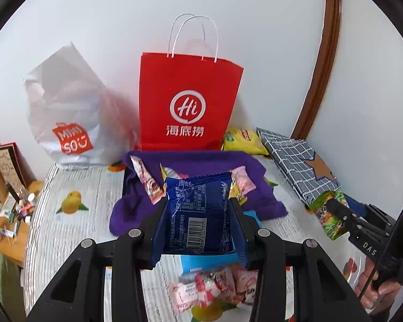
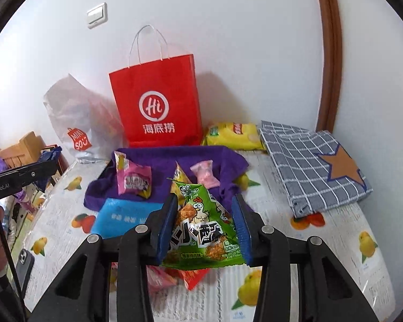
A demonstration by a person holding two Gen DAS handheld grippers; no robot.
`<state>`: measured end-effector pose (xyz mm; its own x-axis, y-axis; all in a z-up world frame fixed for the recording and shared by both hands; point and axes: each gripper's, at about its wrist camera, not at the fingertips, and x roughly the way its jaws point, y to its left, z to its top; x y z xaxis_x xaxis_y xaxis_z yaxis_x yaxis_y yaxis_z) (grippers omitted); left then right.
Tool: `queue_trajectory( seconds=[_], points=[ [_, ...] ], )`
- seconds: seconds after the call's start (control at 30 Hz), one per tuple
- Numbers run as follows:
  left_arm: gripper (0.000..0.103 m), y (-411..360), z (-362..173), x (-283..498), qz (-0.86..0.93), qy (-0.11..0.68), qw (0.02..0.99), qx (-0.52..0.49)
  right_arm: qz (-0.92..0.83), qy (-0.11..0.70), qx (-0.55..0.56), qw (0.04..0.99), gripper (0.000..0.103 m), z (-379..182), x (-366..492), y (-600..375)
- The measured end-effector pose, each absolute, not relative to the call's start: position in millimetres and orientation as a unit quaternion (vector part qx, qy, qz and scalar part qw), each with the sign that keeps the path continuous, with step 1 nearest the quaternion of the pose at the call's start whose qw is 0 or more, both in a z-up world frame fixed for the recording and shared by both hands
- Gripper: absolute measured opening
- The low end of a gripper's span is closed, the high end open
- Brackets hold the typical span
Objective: Organize snacks
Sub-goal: 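Carry the dark blue packet and green cracker bag over the purple towel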
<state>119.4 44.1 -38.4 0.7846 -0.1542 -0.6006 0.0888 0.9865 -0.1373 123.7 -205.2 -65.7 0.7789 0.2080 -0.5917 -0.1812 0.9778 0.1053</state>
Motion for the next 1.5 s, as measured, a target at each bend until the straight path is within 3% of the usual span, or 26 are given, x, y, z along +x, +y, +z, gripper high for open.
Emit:
queue_trajectory(
  seconds=[0.93, 1.5],
  points=[
    [0.041, 56.6, -16.9, 253.4, -0.044, 0.32, 0.943, -0.083, 0.177, 0.288, 0.005, 0.941, 0.041, -30.7, 265.4, -137.4],
    [0.041, 106.1, -49.6, 291.9, -0.005, 0.368, 0.92, -0.131, 0.149, 0.368, -0.026, 0.917, 0.041, -102.6, 330.4, -143.6]
  ],
)
